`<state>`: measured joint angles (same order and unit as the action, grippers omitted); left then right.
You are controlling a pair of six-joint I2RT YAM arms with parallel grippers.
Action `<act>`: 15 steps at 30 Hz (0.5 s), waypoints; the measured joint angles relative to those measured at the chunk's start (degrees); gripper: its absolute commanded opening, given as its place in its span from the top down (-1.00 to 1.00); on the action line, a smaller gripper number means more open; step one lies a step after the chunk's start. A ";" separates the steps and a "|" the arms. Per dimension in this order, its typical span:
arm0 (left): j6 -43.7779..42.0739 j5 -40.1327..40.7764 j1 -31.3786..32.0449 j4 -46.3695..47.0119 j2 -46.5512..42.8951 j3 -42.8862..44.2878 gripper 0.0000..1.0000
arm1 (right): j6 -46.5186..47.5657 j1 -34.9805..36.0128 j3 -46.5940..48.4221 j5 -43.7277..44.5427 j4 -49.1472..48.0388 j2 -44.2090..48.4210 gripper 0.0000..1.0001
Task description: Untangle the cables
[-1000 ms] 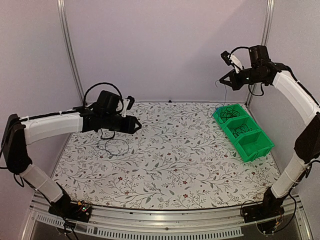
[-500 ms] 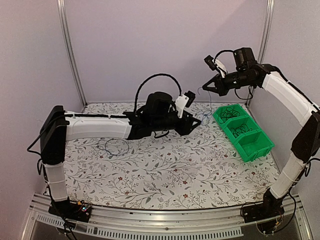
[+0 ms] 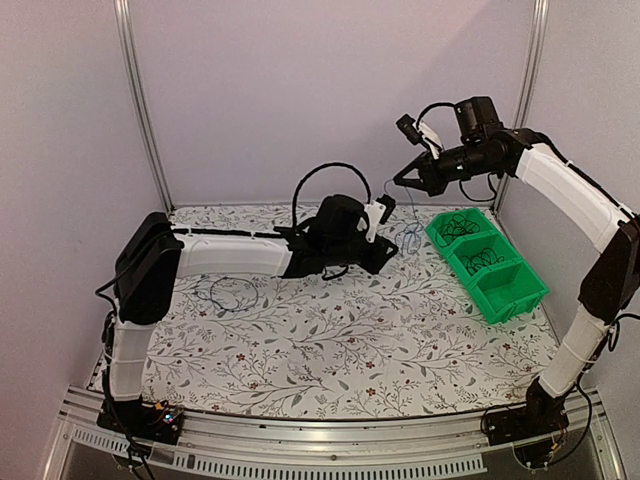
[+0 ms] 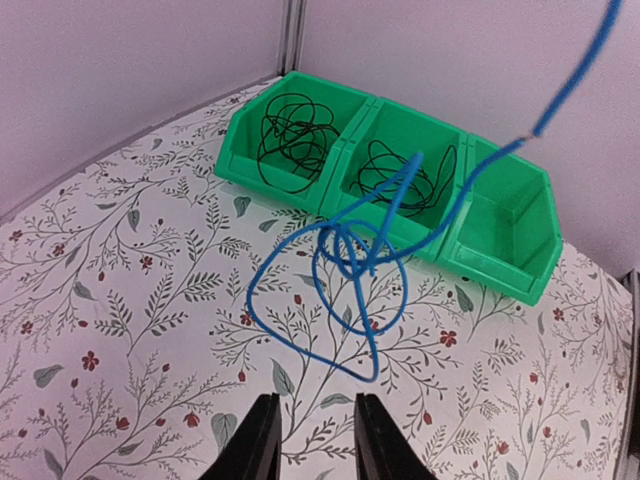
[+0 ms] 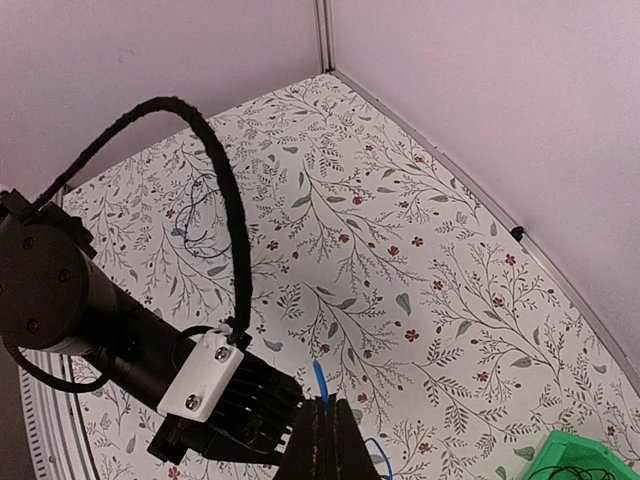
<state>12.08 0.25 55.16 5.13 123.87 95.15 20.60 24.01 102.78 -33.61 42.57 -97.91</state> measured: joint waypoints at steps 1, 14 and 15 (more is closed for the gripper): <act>0.35 -0.11 -0.28 0.22 0.00 -0.20 0.59 | -0.07 0.07 0.04 -0.02 0.00 -0.02 1.00; 2.67 -5.22 -2.19 3.41 0.00 -1.46 0.61 | -0.26 0.33 0.98 -0.13 0.33 -0.76 1.00; 2.80 -5.31 -2.19 3.45 0.00 -1.46 0.60 | -0.26 0.33 0.98 -0.20 0.35 -0.76 1.00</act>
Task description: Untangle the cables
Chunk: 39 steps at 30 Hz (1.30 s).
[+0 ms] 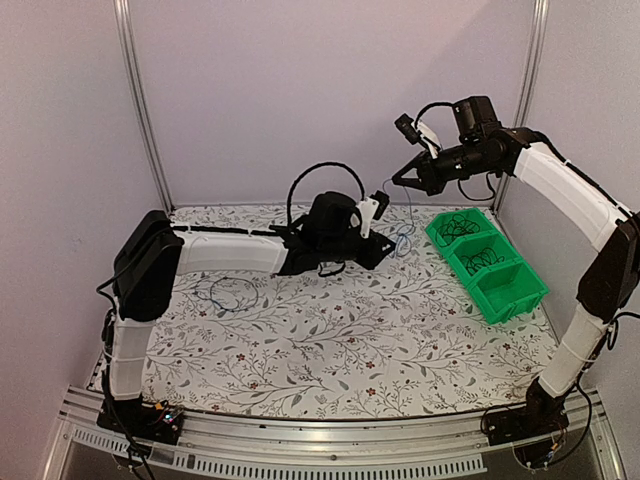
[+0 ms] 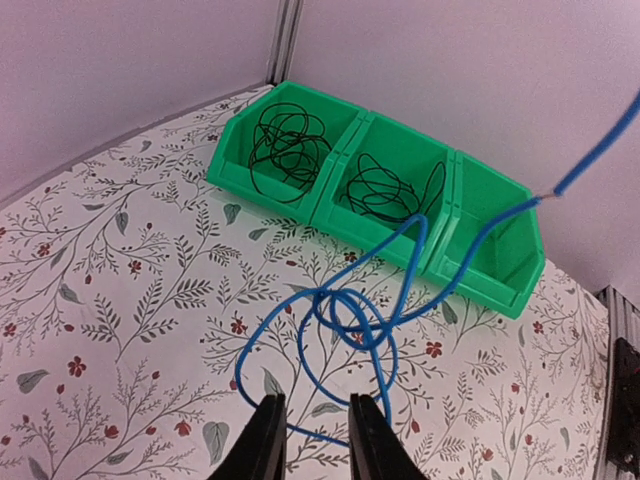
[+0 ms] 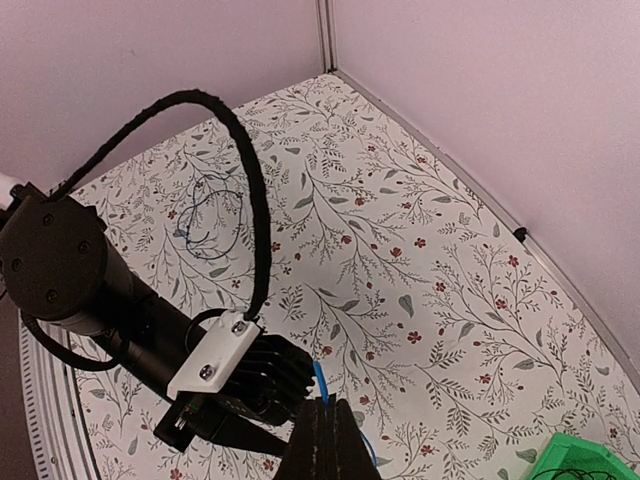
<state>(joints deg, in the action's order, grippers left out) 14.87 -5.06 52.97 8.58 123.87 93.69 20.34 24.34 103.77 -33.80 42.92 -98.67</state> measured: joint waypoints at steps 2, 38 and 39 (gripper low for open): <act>0.42 -0.11 -0.04 0.11 0.02 0.00 0.52 | -0.02 0.00 0.00 -0.22 -0.02 0.00 1.00; 22.82 -11.87 -8.13 16.63 0.13 -17.66 0.00 | -0.83 0.02 0.24 -2.80 0.39 0.00 1.00; 23.50 -13.07 -8.28 18.62 -0.55 -18.47 -0.02 | -0.83 0.02 0.24 -2.80 0.39 0.00 1.00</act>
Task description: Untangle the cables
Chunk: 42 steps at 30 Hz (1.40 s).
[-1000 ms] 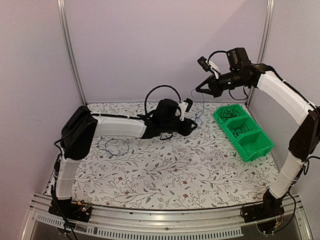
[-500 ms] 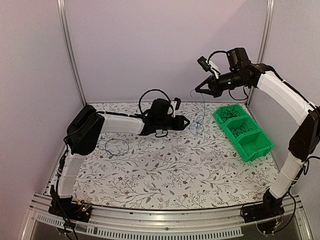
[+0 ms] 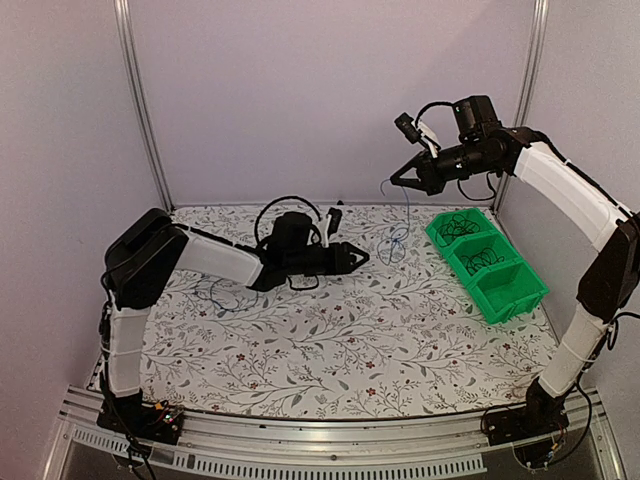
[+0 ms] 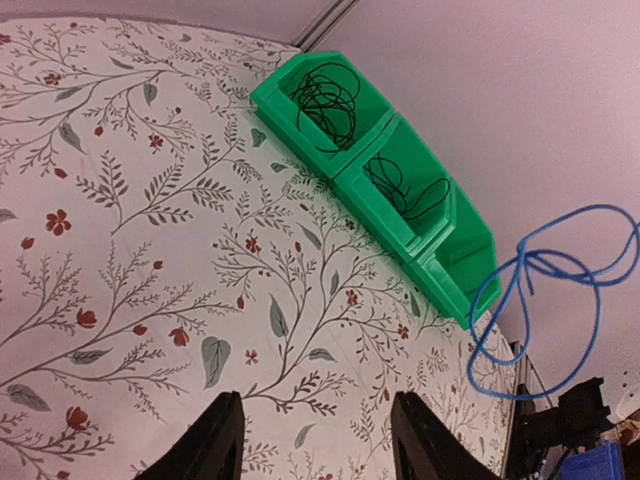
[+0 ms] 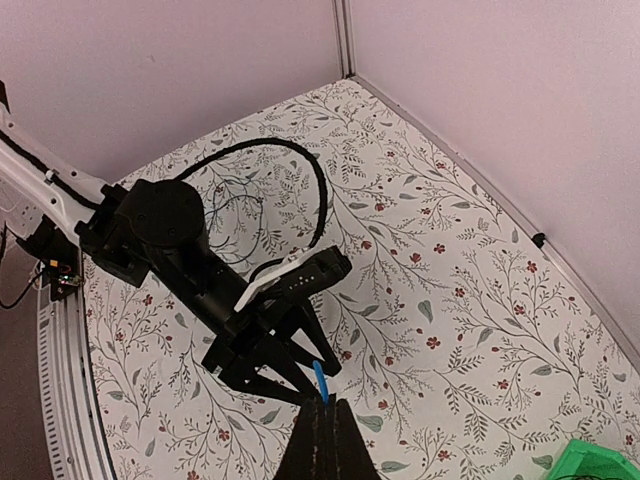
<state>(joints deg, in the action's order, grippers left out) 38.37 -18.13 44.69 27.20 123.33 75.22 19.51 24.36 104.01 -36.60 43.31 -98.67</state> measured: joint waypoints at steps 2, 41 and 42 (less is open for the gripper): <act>1.25 -1.86 -0.09 3.32 -0.37 -0.37 -0.03 | 0.00 0.00 0.00 0.00 -0.02 0.00 1.00; 7.37 -11.21 0.09 9.79 8.48 10.97 1.00 | 0.66 0.00 3.43 0.79 1.33 -1.29 1.00; 7.52 -10.75 0.00 9.70 8.48 10.34 1.00 | 0.94 -0.07 4.90 1.64 1.66 -1.29 1.00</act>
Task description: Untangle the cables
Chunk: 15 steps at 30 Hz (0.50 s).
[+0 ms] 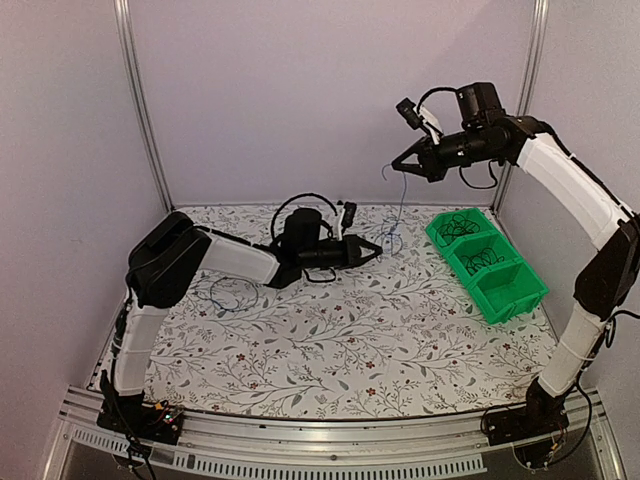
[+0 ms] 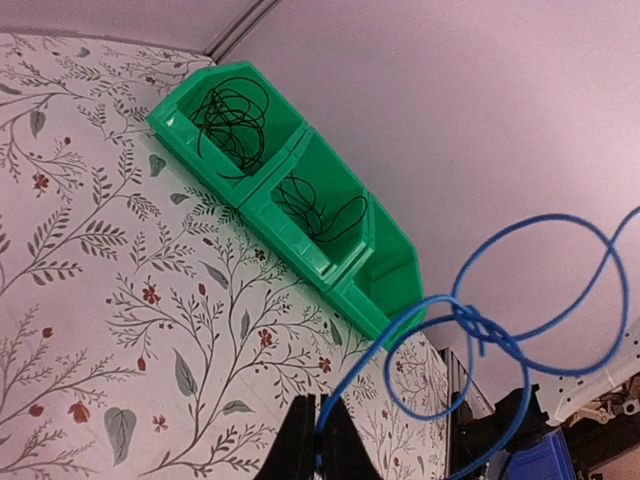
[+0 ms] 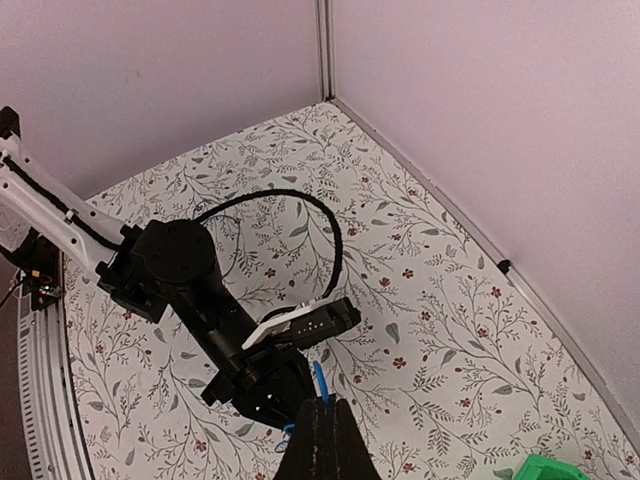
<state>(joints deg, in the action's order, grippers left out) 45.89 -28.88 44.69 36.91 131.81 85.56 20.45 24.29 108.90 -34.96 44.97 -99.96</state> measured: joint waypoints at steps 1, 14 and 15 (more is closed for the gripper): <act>0.20 0.24 -0.13 0.00 0.00 -0.57 1.00 | 0.35 -0.20 1.38 0.61 0.15 0.00 1.00; 2.86 2.64 -3.96 -1.97 0.00 -14.49 1.00 | 2.75 -9.73 13.62 7.91 -2.32 4.90 1.00; 2.84 2.67 -3.96 -1.97 0.00 -14.73 1.00 | 2.82 -9.99 13.86 8.59 -2.58 5.01 1.00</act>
<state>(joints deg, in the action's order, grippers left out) 48.73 -26.22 40.73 34.94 131.81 70.83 23.27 14.31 122.76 -26.37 42.39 -94.96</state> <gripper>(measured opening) 0.001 0.012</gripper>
